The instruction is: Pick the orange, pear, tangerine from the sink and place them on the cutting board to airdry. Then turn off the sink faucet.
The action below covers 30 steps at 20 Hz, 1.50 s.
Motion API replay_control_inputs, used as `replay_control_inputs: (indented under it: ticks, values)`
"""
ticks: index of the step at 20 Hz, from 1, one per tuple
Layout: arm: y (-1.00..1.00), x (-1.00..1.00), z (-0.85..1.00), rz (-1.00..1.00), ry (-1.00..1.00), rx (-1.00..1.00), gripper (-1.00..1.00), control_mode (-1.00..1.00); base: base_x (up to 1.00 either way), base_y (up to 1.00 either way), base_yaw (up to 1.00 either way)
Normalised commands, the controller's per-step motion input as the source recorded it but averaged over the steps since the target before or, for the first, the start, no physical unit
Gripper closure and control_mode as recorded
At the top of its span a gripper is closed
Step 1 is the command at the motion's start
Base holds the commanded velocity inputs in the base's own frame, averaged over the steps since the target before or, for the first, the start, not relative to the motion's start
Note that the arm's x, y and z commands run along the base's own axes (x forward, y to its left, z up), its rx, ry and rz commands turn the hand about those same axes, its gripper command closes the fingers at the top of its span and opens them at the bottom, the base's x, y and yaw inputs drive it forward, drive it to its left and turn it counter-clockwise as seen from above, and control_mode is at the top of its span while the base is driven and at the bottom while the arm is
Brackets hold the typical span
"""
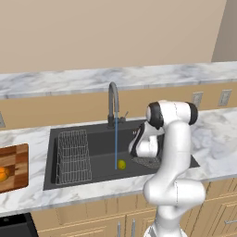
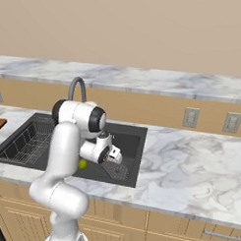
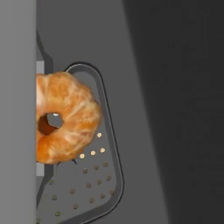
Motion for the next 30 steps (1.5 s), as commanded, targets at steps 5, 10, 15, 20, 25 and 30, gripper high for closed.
replay_control_inputs:
  ticks: [5,10,15,20,25,30]
  values:
    - [-0.31,-0.23,0.40,0.00,0.00,0.00,1.00,-1.00,0.00,0.00,0.00]
    - [-0.23,-0.24,0.58,0.00,0.00,0.01,1.00,-1.00,0.00,0.00,0.00]
    - [-0.09,-0.28,0.70,0.01,0.00,0.01,1.00,-1.00,0.00,0.00,0.00]
    - [-0.04,-0.44,0.61,0.00,0.00,0.00,1.00,-1.00,0.00,0.00,0.00]
    - [0.00,-0.25,0.86,0.00,0.00,0.00,1.00,-1.00,0.00,0.00,0.00]
    - [0.00,0.00,1.00,0.03,0.06,0.00,1.00,-1.00,0.00,0.00,0.00]
